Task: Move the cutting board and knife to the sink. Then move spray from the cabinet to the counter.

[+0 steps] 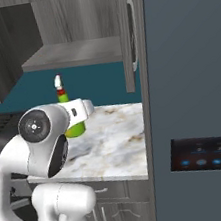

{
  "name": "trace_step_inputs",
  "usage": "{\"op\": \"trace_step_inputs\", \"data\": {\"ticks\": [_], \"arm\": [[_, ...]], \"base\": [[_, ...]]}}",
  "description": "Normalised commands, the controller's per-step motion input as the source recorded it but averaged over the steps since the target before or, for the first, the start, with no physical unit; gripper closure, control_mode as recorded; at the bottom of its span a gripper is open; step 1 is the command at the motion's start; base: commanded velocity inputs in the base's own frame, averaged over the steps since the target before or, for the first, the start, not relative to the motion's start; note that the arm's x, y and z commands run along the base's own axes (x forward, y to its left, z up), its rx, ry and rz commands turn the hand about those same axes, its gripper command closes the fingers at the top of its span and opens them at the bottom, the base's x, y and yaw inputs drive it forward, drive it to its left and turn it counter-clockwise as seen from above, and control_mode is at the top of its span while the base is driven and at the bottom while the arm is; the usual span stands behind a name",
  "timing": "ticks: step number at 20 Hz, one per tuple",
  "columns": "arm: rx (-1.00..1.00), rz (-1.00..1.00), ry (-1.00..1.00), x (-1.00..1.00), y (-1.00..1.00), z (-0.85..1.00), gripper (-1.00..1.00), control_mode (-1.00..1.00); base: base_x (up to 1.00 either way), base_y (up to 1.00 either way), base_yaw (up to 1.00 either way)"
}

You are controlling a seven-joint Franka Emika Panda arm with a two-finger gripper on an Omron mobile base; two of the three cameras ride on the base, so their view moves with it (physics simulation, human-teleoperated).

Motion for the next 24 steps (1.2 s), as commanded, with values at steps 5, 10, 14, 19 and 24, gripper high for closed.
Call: {"op": "trace_step_inputs", "data": {"ticks": [5,10,14,19,24], "arm": [[0.00,-0.04,-0.01,0.30,0.00,-0.86,1.00,-1.00],[0.00,-0.06,-0.08,0.58,0.04,-0.77,1.00,-1.00],[0.00,-0.03,-0.08,0.69,0.10,-0.67,1.00,-1.00],[0.00,0.00,-0.01,0.60,0.13,-0.79,1.00,-1.00],[0.00,0.00,0.00,0.45,0.07,-0.83,1.00,-1.00]], "base": [[0.00,0.00,0.00],[0.00,0.00,0.00],[0.00,0.00,0.00],[0.00,0.00,0.00],[0.00,0.00,0.00]]}}
